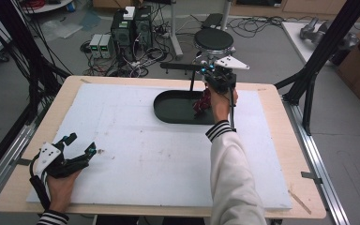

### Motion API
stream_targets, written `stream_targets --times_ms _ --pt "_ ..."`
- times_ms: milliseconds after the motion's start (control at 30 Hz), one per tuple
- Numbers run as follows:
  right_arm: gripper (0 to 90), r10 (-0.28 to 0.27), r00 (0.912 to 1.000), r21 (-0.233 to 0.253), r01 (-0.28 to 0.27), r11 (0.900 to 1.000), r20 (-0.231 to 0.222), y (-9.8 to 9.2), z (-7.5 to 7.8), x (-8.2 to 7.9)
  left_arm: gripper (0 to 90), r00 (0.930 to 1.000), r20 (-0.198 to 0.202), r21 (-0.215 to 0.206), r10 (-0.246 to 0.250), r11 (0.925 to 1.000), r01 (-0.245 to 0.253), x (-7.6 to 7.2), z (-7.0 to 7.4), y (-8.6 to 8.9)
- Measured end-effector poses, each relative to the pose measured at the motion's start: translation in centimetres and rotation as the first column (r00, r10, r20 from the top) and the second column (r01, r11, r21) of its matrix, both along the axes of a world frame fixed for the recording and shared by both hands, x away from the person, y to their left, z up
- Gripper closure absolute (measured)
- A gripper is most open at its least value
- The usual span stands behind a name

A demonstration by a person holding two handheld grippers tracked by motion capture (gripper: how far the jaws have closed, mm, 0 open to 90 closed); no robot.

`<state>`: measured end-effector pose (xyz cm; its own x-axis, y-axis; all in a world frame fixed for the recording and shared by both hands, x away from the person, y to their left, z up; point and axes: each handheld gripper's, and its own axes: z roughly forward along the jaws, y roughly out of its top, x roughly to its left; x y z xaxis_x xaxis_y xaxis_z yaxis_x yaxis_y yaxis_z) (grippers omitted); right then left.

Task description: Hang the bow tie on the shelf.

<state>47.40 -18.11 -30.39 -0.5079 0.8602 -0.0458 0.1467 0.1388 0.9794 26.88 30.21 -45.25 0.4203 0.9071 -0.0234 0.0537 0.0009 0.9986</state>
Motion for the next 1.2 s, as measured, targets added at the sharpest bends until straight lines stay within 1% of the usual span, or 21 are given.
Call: stream_targets --times_ms 100,200,267,333,367,433,533,633,800,933,1000,1133,1200 --pt "86.7 0.002 1.0000 -0.014 -0.002 1.000 -0.004 0.5 0.1 0.4 17.5 1.0000 -0.001 0.000 0.000 1.0000 0.000 0.0 0.0 0.0" --pt "86.7 0.004 1.0000 -0.016 -0.005 1.000 -0.007 1.0 0.2 0.8 17.4 1.0000 0.001 -0.001 0.000 1.0000 0.000 0.0 0.0 0.0" --pt "86.7 0.012 0.9997 -0.028 -0.012 1.000 -0.022 1.4 0.3 1.0 17.5 1.0000 0.002 -0.001 0.001 1.0000 -0.001 0.0 0.0 0.0" --pt "86.7 0.002 1.0000 -0.036 -0.002 0.999 -0.004 1.7 0.4 1.1 17.4 1.0000 0.001 -0.001 0.000 1.0000 0.000 0.0 0.0 0.0" --pt "86.7 0.004 1.0000 -0.037 -0.004 0.999 -0.004 1.8 0.4 1.2 17.5 1.0000 0.002 -0.001 0.001 1.0000 -0.001 0.0 0.0 0.0" --pt "86.7 -0.002 0.9998 -0.048 0.001 0.999 -0.019 1.9 0.2 1.3 17.5 1.0000 0.002 -0.001 0.001 1.0000 -0.001 0.0 0.0 0.0" --pt "86.7 -0.004 0.9996 -0.041 0.003 0.999 -0.029 1.8 0.0 1.5 17.4 1.0000 0.002 -0.001 0.001 1.0000 -0.001 0.0 0.0 0.0" --pt "86.7 0.003 0.9993 -0.048 -0.004 0.999 -0.036 1.9 -0.2 1.7 17.4 1.0000 0.001 -0.002 0.002 1.0000 -0.002 0.0 0.0 0.0" --pt "86.4 0.018 0.9980 -0.056 -0.022 0.998 -0.061 2.1 -0.5 1.9 17.5 1.0000 0.000 0.000 0.002 1.0000 -0.002 0.0 0.0 0.0" --pt "83.5 0.025 0.9975 -0.067 -0.029 0.997 -0.067 2.2 -0.7 2.0 17.5 1.0000 0.001 -0.001 0.002 1.0000 -0.002 0.0 0.0 0.0" --pt "82.8 0.027 0.9970 -0.086 -0.033 0.996 -0.072 2.4 -0.7 2.0 17.5 1.0000 -0.001 0.002 0.000 1.0000 0.000 0.0 0.0 0.0" --pt "79.2 0.028 0.9971 -0.084 -0.034 0.996 -0.070 2.4 -0.6 1.9 17.5 1.0000 0.000 0.000 0.002 1.0000 -0.002 0.0 0.0 0.0" --pt "77.0 0.027 0.9968 -0.094 -0.034 0.995 -0.075 2.5 -0.6 1.9 17.5 1.0000 -0.001 0.003 0.000 1.0000 0.000 0.0 0.0 0.0"
